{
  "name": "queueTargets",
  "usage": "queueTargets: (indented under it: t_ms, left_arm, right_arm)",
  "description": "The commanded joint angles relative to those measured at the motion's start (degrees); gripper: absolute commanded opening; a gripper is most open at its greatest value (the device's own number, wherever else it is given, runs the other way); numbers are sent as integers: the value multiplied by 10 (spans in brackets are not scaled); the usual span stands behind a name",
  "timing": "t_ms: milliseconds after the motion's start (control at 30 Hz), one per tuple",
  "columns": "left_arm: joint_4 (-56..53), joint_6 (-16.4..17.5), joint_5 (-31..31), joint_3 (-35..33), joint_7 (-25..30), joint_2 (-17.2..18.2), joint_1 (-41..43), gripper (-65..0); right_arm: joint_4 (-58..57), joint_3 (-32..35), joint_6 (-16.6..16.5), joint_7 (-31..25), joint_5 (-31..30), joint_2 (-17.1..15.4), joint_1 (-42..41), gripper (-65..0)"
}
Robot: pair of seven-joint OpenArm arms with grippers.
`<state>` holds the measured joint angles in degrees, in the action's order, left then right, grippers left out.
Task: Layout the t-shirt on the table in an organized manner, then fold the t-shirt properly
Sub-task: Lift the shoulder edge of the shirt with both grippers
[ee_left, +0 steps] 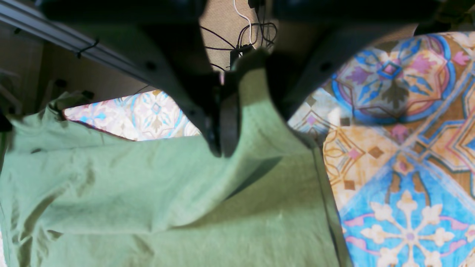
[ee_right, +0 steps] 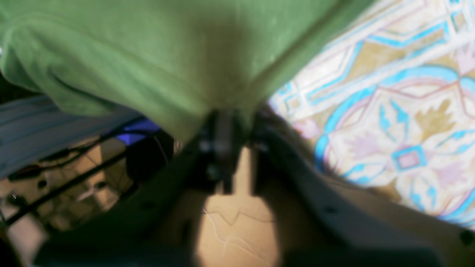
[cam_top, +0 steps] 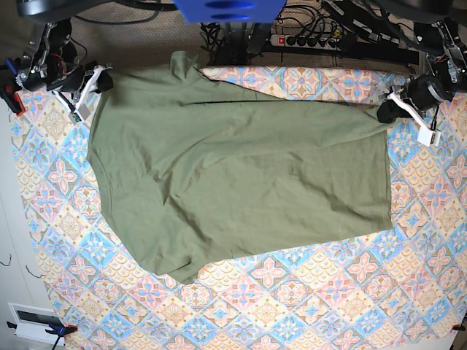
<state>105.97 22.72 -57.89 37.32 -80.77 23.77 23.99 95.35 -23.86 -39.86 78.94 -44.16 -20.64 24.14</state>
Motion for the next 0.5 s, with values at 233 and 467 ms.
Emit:
queueTargets:
  t_ms: [233, 467]
  left_arm:
    - [11, 0, -12, 4, 8, 13, 2, -650]
    - [11, 1, -27, 4, 8, 13, -1, -650]
  right_arm:
    - [17, -84, -1, 1, -87, -12, 3, -638]
    - [17, -114, -1, 0, -126, -13, -7, -639]
